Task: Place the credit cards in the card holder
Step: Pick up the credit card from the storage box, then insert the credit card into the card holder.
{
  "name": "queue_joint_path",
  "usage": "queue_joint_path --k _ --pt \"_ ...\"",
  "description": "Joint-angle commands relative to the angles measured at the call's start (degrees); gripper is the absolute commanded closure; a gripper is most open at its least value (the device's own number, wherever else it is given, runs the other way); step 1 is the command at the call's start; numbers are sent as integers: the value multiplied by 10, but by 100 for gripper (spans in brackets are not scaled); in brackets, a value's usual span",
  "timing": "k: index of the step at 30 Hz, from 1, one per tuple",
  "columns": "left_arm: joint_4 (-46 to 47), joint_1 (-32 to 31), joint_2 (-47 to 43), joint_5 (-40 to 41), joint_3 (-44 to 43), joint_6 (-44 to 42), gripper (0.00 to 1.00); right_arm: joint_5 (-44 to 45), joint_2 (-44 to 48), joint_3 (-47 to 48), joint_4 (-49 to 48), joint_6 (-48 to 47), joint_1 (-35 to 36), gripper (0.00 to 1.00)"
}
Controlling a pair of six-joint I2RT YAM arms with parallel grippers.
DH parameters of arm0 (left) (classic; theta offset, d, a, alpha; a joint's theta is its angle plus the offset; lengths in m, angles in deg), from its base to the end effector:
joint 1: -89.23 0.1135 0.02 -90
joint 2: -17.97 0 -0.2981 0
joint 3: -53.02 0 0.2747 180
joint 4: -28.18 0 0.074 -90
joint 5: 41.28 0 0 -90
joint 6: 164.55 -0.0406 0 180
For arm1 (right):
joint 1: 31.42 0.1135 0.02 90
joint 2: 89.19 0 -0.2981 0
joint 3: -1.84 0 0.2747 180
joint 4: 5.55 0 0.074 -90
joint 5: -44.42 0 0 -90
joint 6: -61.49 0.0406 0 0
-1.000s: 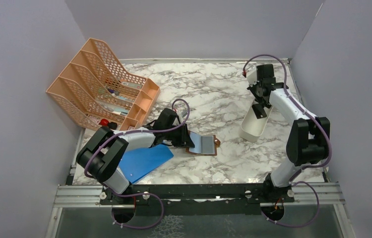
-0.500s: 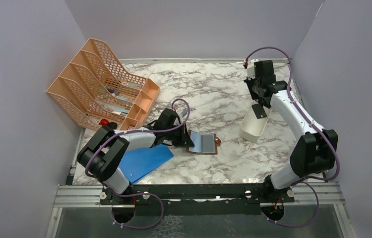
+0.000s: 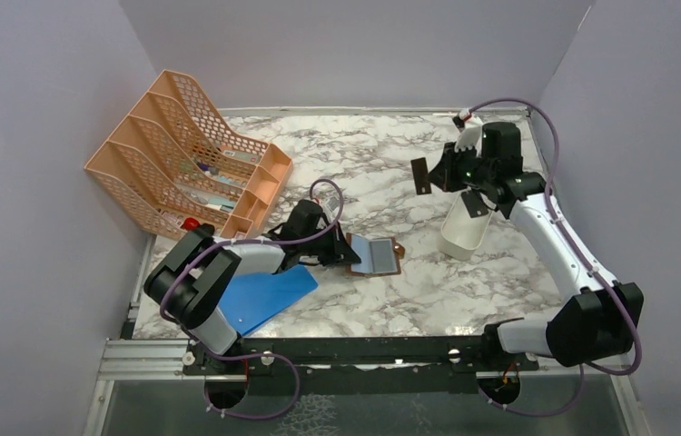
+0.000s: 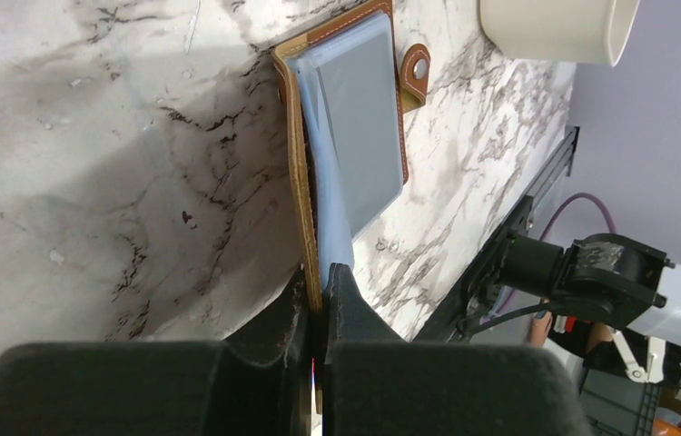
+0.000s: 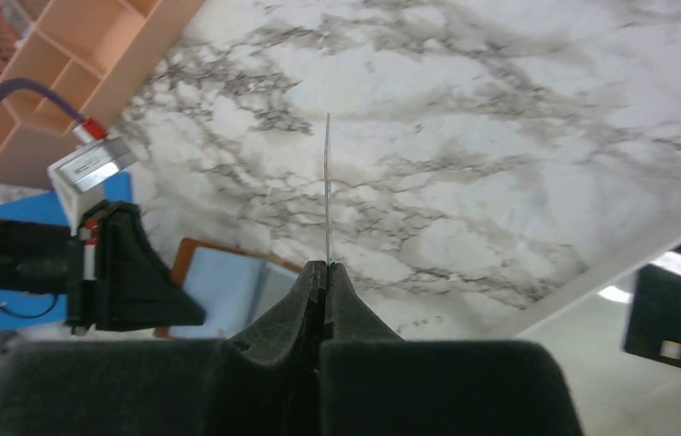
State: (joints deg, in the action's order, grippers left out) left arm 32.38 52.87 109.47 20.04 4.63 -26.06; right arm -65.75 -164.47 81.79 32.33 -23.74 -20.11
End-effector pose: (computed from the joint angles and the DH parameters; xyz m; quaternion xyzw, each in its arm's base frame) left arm 0.2410 -0.2016 0.1549 0.0138 0.8805 -0.4468 0.1576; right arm 0.3030 0.0749 0.3628 -0.1325 0.8599 0.2180 0.4421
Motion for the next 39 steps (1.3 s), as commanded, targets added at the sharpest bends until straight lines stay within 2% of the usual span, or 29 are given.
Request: queue_joint_path --k 1,4,9,15,21,34,36,39 --pt "56 2 15 -9 0 27 100 -135 4 -53 -62 81 6 99" --pt "55 2 20 -2 2 28 96 -162 13 -108 -110 131 13 99" --pt "28 2 20 22 3 6 79 -165 0 -160 -135 167 45 99" --pt "-88 2 5 84 -29 -53 70 -145 -22 -215 -182 216 84 99" --pt "-130 2 -6 112 -41 -75 64 -135 -54 -245 -227 254 109 99" --pt "-152 9 -39 116 -33 -78 58 -77 -96 -278 -257 291 130 99" --pt "-152 12 -46 113 -29 -77 59 -78 -102 -288 -268 297 130 99" --pt "-149 14 -55 111 -21 -75 67 -85 -114 -296 -283 305 130 99"
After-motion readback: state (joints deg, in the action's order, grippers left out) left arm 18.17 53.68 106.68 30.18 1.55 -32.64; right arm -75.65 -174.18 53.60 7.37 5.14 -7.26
